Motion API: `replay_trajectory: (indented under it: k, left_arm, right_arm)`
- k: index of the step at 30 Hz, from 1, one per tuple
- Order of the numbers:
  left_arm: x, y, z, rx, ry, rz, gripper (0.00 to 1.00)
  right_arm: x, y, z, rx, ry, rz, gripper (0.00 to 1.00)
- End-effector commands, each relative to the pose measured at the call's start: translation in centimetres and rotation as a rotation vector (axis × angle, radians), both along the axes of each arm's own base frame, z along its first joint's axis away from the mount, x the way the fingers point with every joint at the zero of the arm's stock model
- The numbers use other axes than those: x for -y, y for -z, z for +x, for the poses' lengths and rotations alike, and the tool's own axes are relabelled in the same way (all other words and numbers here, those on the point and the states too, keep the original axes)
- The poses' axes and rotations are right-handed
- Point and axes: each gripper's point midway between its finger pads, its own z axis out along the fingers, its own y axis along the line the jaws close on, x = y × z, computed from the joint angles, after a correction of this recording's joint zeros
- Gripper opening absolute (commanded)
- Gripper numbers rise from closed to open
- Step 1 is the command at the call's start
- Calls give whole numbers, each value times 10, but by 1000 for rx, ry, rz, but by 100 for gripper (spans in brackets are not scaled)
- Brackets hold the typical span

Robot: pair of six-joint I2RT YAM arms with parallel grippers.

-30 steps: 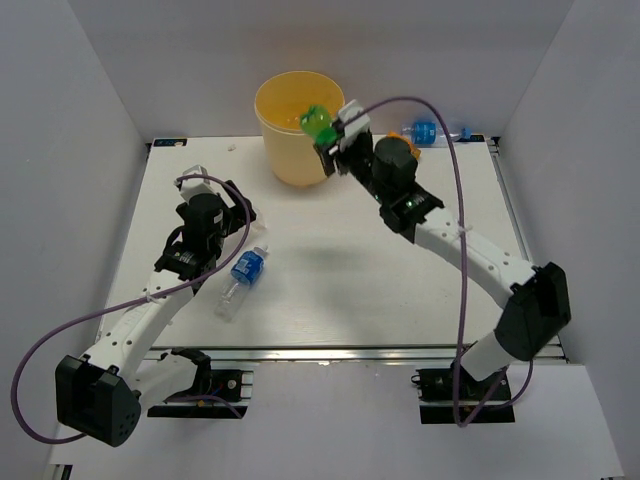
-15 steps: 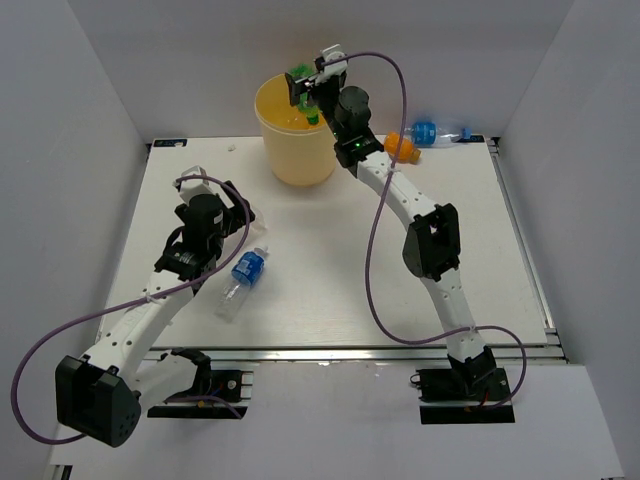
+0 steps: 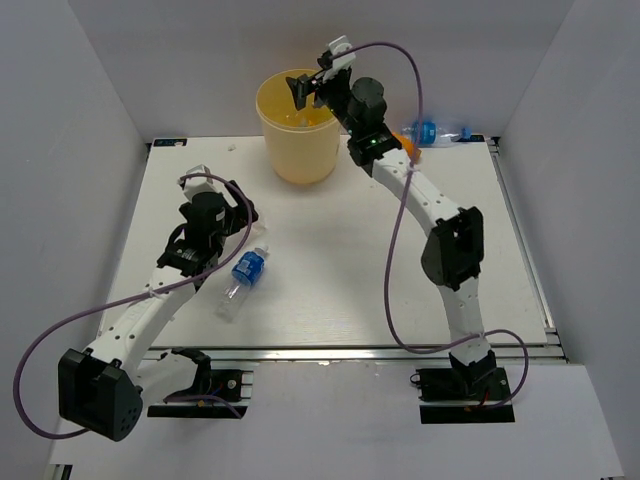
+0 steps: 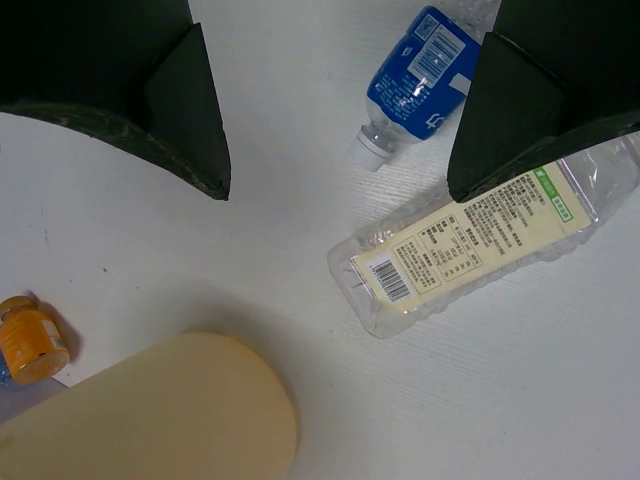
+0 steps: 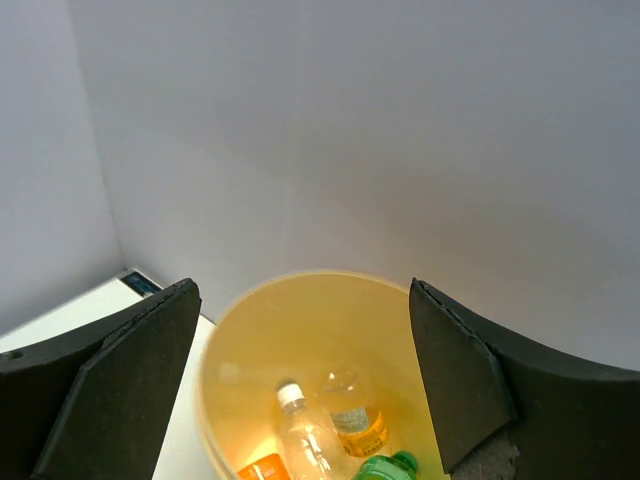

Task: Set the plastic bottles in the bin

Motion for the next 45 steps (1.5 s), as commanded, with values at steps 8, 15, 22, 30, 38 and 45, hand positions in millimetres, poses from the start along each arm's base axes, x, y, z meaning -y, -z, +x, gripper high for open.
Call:
replay_trajectory:
  k: [8, 15, 22, 30, 38, 45]
  left_arm:
    - [16, -4, -8, -29, 65, -74, 98]
    - [12, 46, -44, -237, 58, -51, 98]
    - [-7, 90, -80, -423, 9, 42, 98]
    - [4, 125, -86, -548, 91, 76, 98]
    - [17, 153, -94, -629, 126, 122, 98]
    - [40, 161, -91, -639, 182, 172, 92]
  right_arm:
    - [66, 16, -131, -173, -83, -106, 89]
    - [175, 128, -209, -380, 188, 34, 89]
    - [228, 179, -241, -504, 351, 95, 89]
    - [224, 181, -251, -484, 295, 39, 89]
    - [232, 182, -252, -471, 329, 17, 89]
    - [239, 183, -253, -436, 350, 13, 89]
